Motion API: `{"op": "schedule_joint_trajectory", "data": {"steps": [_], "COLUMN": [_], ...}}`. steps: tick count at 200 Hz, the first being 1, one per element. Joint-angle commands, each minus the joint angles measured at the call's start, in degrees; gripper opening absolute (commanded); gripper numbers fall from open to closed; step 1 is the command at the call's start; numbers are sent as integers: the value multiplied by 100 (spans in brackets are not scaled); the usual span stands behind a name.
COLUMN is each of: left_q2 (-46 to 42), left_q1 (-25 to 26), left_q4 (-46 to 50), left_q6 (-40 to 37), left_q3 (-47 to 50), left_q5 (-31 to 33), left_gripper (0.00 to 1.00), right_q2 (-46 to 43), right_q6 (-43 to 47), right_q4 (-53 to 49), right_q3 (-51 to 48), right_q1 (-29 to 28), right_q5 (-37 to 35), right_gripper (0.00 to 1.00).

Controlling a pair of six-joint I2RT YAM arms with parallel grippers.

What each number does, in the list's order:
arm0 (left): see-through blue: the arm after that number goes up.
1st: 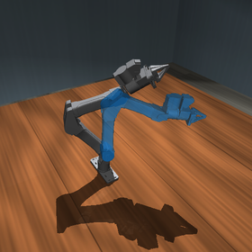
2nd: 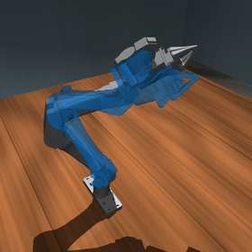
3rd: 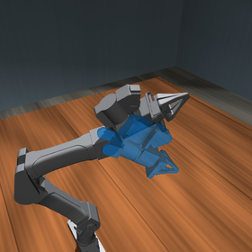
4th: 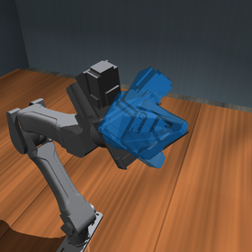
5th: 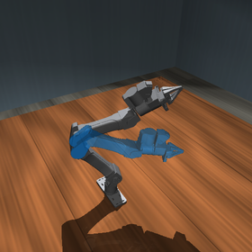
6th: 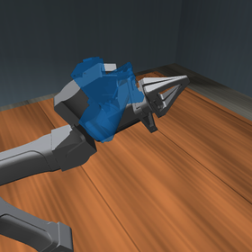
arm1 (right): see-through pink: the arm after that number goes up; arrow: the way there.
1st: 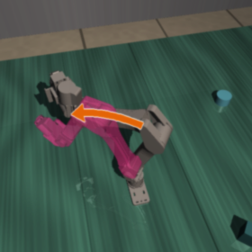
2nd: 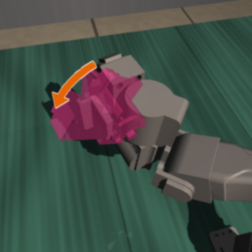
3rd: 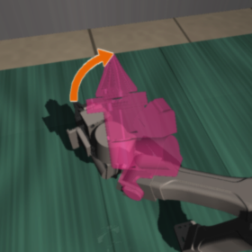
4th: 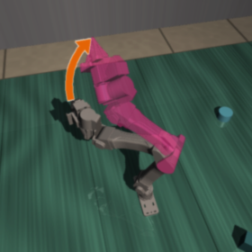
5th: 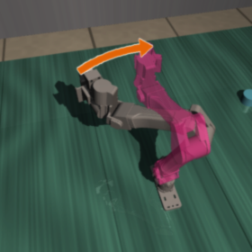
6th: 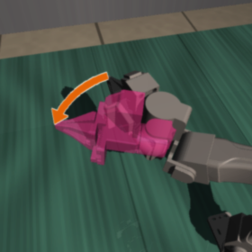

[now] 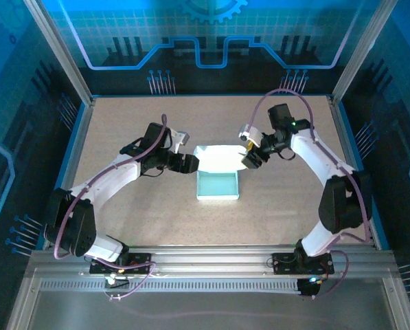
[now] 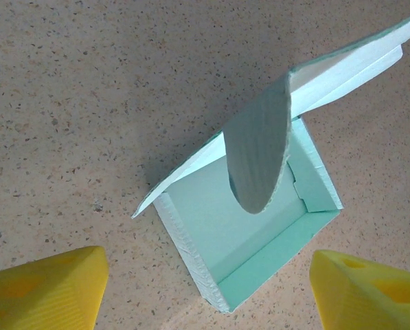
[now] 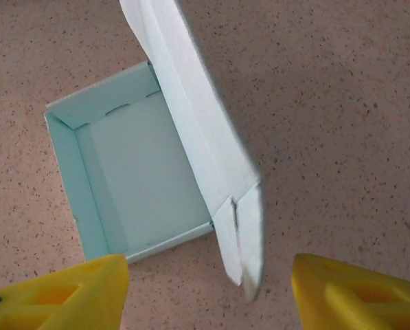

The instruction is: Fold the paper box

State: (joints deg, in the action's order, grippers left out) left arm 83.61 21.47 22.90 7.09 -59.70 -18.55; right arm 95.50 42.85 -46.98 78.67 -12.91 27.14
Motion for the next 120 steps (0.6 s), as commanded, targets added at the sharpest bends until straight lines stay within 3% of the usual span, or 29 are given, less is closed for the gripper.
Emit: {"op": "schedule_joint_trajectory", "data": {"steps": [1,36,75,120], "left_q2": [-99,-117,-107,-80], "left_q1": [-49,-57,-61,-60], "left_q4": [129,86,89,73], "left_q6": [-100,-54,-49,-40], "left_q3": [-33,-2,2,-15], "left_q5": [-149,-158,-158,-185], "left_gripper": [78,78,78,78], "right_q2": [445,951,1209,1363], "right_q6": [724,896,1013,1038], "right_q4": [-823,-1082,-1278,-1410], "right_q3": [598,1052,1222,1335], "right_q1": [119,114,73,3], "right_q5": [356,363,362,350], "right_gripper": [57,31,28,18]}}
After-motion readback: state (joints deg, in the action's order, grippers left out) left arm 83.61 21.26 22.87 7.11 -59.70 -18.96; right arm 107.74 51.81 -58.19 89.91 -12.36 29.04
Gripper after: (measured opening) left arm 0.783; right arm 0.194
